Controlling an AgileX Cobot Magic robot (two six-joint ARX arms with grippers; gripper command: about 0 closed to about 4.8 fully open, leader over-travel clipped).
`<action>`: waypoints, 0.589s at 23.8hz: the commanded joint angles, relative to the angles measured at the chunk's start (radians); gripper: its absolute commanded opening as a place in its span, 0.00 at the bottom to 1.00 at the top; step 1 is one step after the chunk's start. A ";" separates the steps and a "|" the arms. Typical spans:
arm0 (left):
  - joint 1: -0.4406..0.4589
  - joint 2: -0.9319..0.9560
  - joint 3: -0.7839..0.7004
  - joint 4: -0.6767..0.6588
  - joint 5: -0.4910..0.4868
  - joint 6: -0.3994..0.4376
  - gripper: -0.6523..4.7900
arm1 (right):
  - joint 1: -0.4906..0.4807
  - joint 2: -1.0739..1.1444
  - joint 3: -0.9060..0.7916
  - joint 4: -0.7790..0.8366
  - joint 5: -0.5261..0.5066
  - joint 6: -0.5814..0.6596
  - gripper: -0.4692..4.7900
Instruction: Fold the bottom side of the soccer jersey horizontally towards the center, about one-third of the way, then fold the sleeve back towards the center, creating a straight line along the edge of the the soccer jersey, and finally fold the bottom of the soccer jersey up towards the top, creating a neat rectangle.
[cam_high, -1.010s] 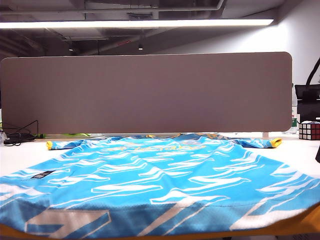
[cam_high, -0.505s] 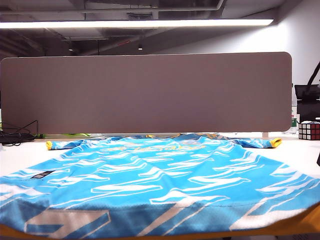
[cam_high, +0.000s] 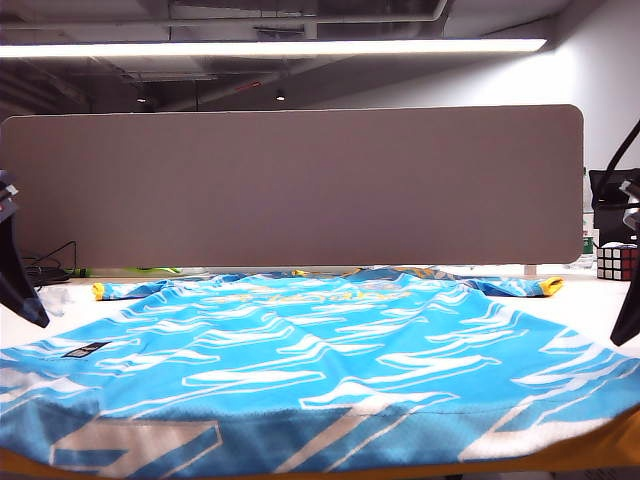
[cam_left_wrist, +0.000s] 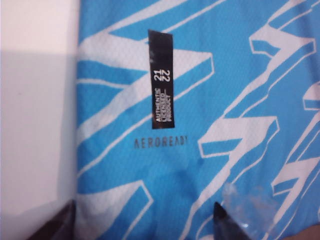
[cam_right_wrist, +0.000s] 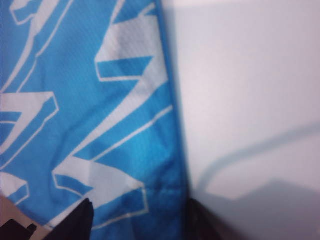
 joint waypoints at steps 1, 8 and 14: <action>-0.002 0.019 -0.016 -0.085 -0.048 -0.003 0.76 | 0.006 0.017 -0.013 -0.034 -0.004 0.000 0.58; -0.002 0.065 -0.016 -0.105 -0.018 0.000 0.76 | 0.054 0.018 -0.013 -0.035 -0.048 0.005 0.58; -0.002 0.069 -0.016 -0.116 0.035 0.000 0.63 | 0.076 0.021 -0.013 -0.026 -0.048 0.027 0.58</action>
